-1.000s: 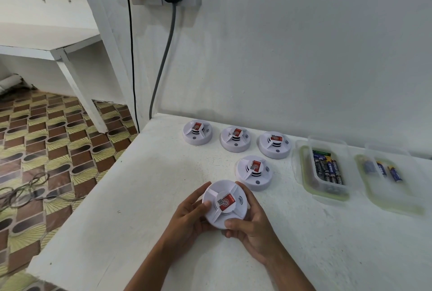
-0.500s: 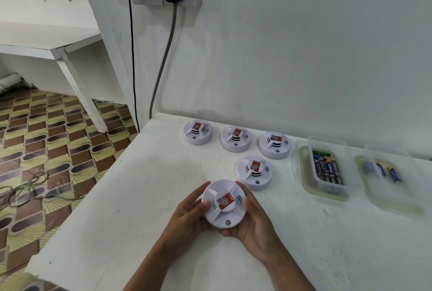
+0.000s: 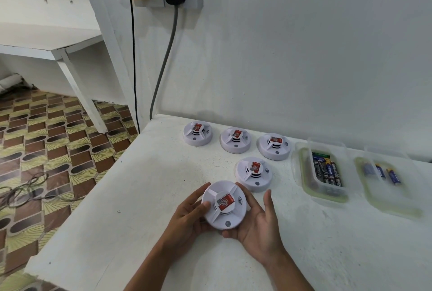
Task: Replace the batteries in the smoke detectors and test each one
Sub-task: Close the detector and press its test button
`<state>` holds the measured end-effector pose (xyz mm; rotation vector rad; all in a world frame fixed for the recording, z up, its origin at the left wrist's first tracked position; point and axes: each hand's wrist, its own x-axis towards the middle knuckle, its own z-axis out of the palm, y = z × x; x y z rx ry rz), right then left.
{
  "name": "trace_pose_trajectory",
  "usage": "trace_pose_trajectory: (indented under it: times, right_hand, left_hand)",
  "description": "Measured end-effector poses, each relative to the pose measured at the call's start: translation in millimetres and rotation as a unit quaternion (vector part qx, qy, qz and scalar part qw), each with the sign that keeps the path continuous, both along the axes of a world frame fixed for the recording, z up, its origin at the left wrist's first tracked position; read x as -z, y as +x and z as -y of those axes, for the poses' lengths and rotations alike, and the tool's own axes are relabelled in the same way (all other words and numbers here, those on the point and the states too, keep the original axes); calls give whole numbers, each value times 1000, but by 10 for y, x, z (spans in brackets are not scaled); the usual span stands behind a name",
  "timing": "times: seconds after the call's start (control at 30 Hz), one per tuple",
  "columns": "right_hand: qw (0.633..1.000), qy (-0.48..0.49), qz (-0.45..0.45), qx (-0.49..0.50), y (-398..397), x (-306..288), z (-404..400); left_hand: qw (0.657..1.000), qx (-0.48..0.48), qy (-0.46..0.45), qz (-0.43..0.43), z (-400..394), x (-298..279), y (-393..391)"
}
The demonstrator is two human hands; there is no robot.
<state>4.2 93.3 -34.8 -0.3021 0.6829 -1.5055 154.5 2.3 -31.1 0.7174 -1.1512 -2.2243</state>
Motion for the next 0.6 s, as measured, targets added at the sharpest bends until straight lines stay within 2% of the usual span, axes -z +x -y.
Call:
trace_pose_trajectory:
  times: [0.6]
  right_hand:
    - [1000,1,-10,7,19,-29,-17]
  left_hand:
    - [1000,-11,-7,13,9,43,-1]
